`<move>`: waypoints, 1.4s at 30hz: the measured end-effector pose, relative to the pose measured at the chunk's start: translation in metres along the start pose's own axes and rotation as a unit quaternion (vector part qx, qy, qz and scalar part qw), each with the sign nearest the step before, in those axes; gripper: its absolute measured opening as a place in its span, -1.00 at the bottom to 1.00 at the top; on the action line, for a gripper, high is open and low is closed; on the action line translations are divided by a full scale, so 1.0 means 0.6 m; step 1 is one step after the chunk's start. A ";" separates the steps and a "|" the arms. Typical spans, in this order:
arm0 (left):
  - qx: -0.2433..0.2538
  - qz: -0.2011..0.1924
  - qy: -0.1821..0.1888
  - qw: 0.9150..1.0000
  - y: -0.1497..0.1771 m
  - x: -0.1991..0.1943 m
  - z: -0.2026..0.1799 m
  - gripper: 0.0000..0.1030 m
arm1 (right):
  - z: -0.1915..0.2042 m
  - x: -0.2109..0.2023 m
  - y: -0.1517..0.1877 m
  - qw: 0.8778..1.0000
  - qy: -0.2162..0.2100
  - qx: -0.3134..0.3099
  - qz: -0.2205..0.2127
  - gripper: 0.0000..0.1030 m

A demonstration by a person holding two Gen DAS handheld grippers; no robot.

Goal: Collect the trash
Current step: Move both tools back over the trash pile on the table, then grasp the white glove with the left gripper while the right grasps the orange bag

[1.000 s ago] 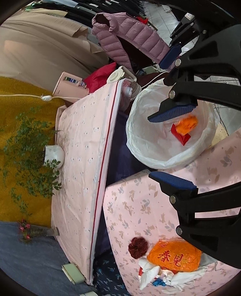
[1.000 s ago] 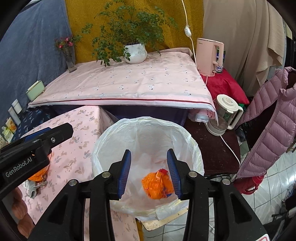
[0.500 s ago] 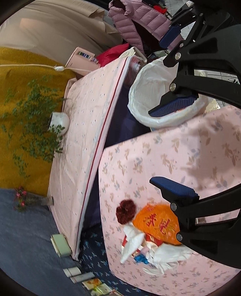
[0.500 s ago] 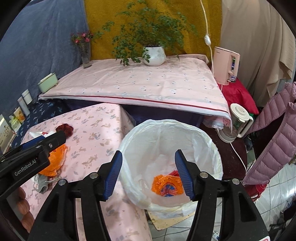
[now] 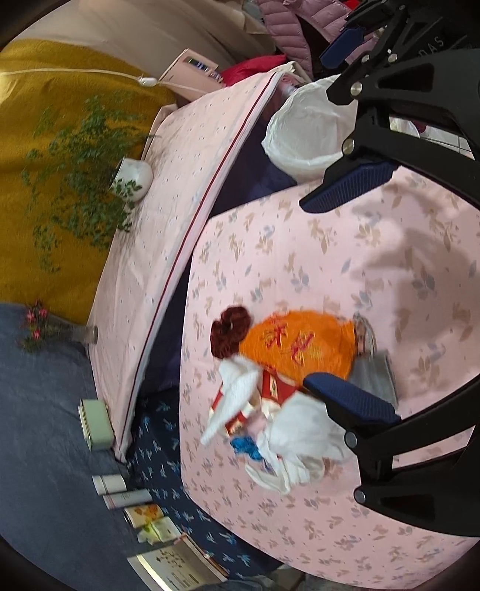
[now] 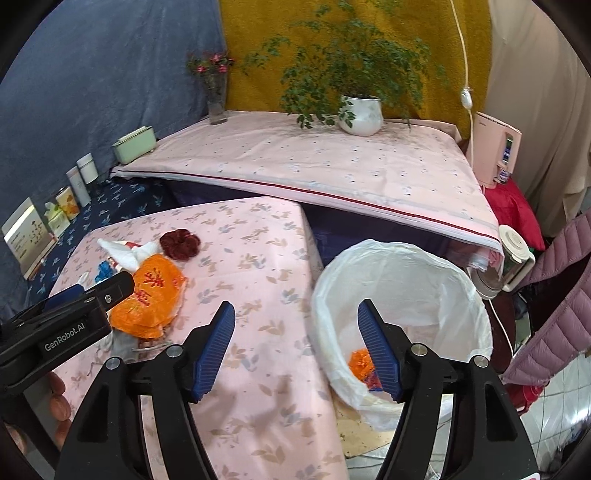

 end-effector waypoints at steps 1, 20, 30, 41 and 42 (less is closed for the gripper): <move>-0.005 -0.001 -0.005 1.000 0.002 -0.001 0.015 0.67 | 0.009 0.000 0.001 1.000 -0.003 -0.004 0.001 0.29; -0.085 0.036 -0.084 0.992 0.029 0.035 0.211 0.68 | 0.175 0.070 0.020 0.994 -0.081 -0.049 0.045 0.32; -0.112 0.069 -0.092 0.987 0.014 0.090 0.246 0.68 | 0.245 0.153 0.010 0.990 -0.116 -0.049 0.070 0.40; -0.139 0.117 -0.081 0.980 0.014 0.168 0.262 0.47 | 0.257 0.253 0.017 0.983 -0.138 -0.026 0.118 0.40; -0.137 0.121 -0.076 0.980 0.015 0.172 0.260 0.39 | 0.257 0.260 0.020 0.982 -0.140 -0.025 0.123 0.37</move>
Point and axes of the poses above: each gripper's, at about its wrist camera, not at the fingertips, and x roughly the way its jaws point, z to its left, y to its underside, the point moved 1 cm from there along x, roughly the way its jaws point, and after that the axes turned 4 degrees about -y, right-handed, at the moved point
